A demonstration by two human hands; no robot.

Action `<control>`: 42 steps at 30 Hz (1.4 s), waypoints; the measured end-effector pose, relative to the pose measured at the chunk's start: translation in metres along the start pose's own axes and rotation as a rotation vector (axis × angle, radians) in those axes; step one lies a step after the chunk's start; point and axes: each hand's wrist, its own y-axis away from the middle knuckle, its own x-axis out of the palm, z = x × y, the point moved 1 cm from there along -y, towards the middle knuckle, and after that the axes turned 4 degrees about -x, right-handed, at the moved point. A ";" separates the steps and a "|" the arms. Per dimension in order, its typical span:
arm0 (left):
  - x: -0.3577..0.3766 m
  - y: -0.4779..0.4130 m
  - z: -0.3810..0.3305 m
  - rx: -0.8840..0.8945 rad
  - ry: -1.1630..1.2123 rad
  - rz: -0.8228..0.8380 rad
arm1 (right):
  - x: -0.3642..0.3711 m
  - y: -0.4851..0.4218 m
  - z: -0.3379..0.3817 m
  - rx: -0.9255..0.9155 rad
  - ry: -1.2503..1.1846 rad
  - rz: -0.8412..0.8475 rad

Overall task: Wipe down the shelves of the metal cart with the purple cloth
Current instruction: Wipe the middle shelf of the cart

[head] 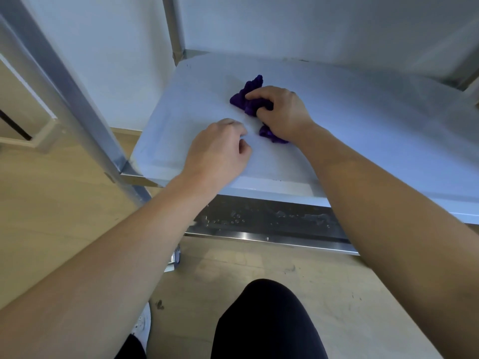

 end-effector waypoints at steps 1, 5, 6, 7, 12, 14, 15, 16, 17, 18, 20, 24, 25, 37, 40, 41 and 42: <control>-0.003 0.004 0.002 0.000 -0.009 -0.009 | 0.000 0.000 0.000 0.002 -0.001 0.000; -0.012 0.015 0.007 0.016 -0.044 -0.012 | -0.007 0.003 -0.001 -0.071 0.023 0.091; -0.014 0.017 0.007 0.021 -0.049 -0.004 | -0.011 0.004 -0.002 -0.088 0.038 0.119; -0.015 0.017 0.007 0.025 -0.056 0.008 | -0.015 0.006 -0.003 -0.085 0.050 0.134; -0.016 0.017 0.005 0.048 -0.105 0.048 | -0.021 0.018 -0.002 0.022 0.207 0.101; -0.017 0.019 0.004 0.055 -0.129 0.055 | -0.018 0.021 0.008 0.049 0.318 0.104; -0.019 0.020 0.004 0.060 -0.141 0.056 | -0.016 0.021 0.013 0.058 0.374 0.101; -0.020 0.022 0.004 0.062 -0.152 0.055 | -0.015 0.021 0.018 0.069 0.416 0.093; -0.022 0.024 0.005 0.062 -0.164 0.053 | -0.014 0.021 0.023 0.086 0.428 0.081; -0.025 0.027 0.007 0.060 -0.181 0.049 | -0.014 0.021 0.028 0.101 0.411 0.071; -0.030 0.032 0.012 0.056 -0.243 0.037 | -0.012 0.025 0.035 0.092 0.353 0.057; -0.037 0.043 0.022 0.056 -0.374 -0.016 | -0.002 0.037 0.050 -0.043 0.203 0.035; -0.039 0.045 0.023 0.055 -0.389 -0.024 | 0.000 0.042 0.053 -0.072 0.153 0.014; -0.052 0.060 0.045 0.134 -0.256 -0.102 | 0.015 0.108 0.104 -0.251 -0.061 -0.053; -0.051 0.067 0.054 0.167 -0.171 -0.137 | 0.020 0.116 0.107 -0.186 -0.058 -0.020; -0.051 0.068 0.055 0.180 -0.151 -0.143 | 0.020 0.119 0.108 -0.173 -0.045 -0.015; -0.051 0.068 0.056 0.194 -0.133 -0.146 | 0.021 0.121 0.109 -0.168 -0.028 -0.017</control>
